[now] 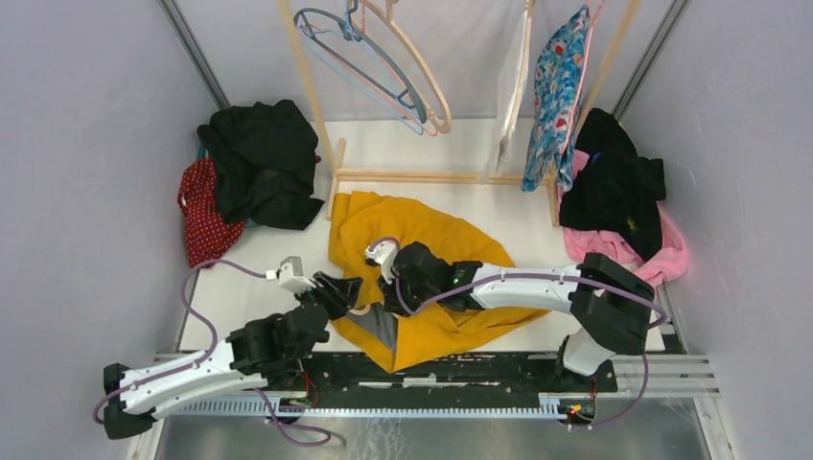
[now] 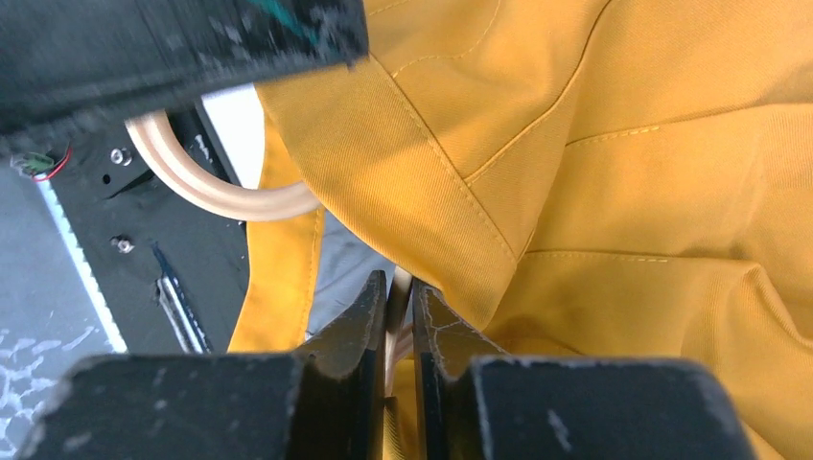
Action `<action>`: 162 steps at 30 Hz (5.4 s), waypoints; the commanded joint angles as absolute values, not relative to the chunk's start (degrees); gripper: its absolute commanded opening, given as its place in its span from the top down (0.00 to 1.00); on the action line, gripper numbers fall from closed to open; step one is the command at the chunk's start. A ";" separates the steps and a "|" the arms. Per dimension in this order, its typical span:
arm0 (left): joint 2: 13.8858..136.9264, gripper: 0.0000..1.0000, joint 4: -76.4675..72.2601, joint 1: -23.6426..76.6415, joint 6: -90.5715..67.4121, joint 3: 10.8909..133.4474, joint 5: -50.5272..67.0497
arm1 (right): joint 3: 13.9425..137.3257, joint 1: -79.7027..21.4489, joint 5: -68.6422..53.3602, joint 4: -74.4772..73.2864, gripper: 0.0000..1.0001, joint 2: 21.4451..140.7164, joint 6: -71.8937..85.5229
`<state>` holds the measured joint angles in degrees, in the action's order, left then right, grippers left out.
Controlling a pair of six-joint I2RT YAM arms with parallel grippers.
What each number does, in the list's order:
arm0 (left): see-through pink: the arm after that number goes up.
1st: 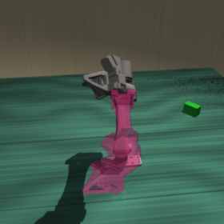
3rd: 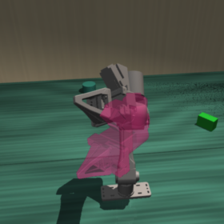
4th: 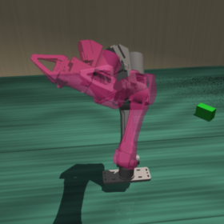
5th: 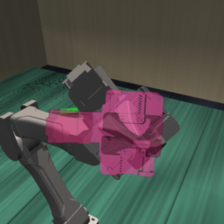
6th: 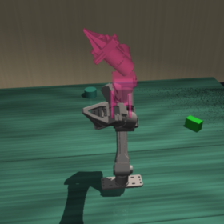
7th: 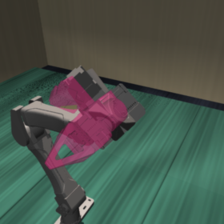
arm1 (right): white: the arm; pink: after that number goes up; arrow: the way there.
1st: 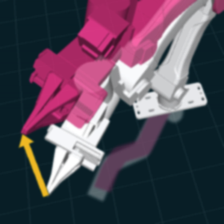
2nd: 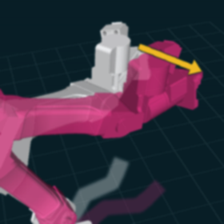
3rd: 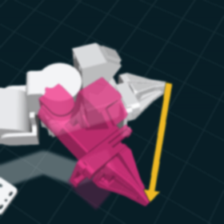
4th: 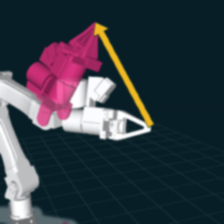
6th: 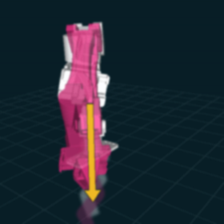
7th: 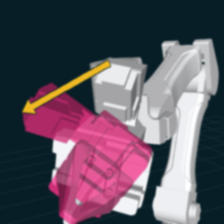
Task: Place the skirt on the hanger
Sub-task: Hang the skirt on the hanger.
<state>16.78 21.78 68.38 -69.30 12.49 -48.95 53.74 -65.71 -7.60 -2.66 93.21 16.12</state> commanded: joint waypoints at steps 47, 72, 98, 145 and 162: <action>55.52 0.54 8.42 40.67 -60.75 18.71 -30.63 | 31.32 -66.45 -12.47 -7.58 0.99 64.97 17.82; 61.79 0.27 1.22 30.96 -54.50 20.11 -16.66 | 30.92 -66.44 -13.45 -7.68 0.99 65.80 17.92; 67.64 0.97 -3.15 22.00 -50.08 27.46 -13.50 | 31.13 -66.65 -15.04 -11.42 0.99 63.01 18.15; 64.12 0.64 9.57 20.04 -40.63 40.78 -8.67 | 45.35 -68.29 -24.12 -13.54 0.99 61.92 31.40; 55.39 0.61 23.97 19.78 -36.95 51.91 -12.74 | 49.36 -57.61 -35.91 -4.31 0.99 56.79 43.12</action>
